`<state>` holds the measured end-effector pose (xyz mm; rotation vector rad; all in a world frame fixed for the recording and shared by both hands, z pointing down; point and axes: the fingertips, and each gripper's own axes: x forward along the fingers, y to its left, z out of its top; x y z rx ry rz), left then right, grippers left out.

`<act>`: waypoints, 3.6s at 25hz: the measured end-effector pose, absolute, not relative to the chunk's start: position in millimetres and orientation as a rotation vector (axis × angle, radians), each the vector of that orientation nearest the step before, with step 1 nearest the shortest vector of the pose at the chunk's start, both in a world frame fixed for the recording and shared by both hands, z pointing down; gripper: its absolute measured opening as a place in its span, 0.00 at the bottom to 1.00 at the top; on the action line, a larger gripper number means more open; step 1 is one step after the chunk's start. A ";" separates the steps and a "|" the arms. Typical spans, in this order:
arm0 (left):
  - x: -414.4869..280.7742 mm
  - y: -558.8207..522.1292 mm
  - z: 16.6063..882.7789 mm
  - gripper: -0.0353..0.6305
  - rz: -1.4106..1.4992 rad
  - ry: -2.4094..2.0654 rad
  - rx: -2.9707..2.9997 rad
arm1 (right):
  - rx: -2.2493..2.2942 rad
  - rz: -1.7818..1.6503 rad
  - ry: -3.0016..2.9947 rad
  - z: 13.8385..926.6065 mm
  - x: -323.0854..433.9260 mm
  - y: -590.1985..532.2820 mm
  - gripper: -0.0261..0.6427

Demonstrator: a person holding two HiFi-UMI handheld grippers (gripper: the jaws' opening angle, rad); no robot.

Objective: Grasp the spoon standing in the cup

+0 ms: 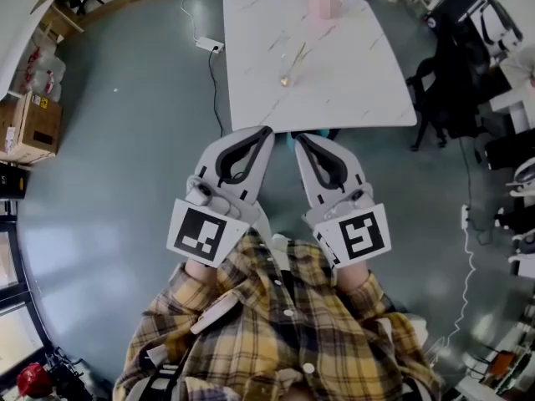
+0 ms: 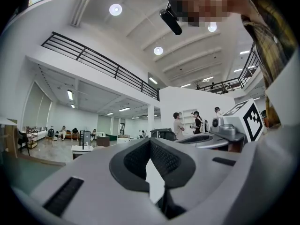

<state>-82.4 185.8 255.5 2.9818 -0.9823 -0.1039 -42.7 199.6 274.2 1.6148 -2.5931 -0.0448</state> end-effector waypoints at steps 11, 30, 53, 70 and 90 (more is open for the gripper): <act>-88.8 82.3 258.7 0.08 -0.093 -0.833 3.025 | 1.731 -0.022 -2.511 275.7 -49.7 97.9 0.09; -56.0 29.0 287.7 0.08 -0.034 -0.714 2.970 | 1.844 0.082 -2.373 295.4 5.9 52.8 0.09; 34.5 -96.3 270.6 0.08 -0.032 -1.120 2.907 | 1.428 0.044 -2.673 287.9 73.8 -82.2 0.09; 25.9 -116.6 270.2 0.08 0.003 -1.285 2.849 | 1.249 0.053 -2.785 283.2 64.1 -110.4 0.09; 21.1 -134.6 292.6 0.08 0.012 -1.183 2.820 | 1.299 0.135 -2.703 307.8 62.9 -121.9 0.09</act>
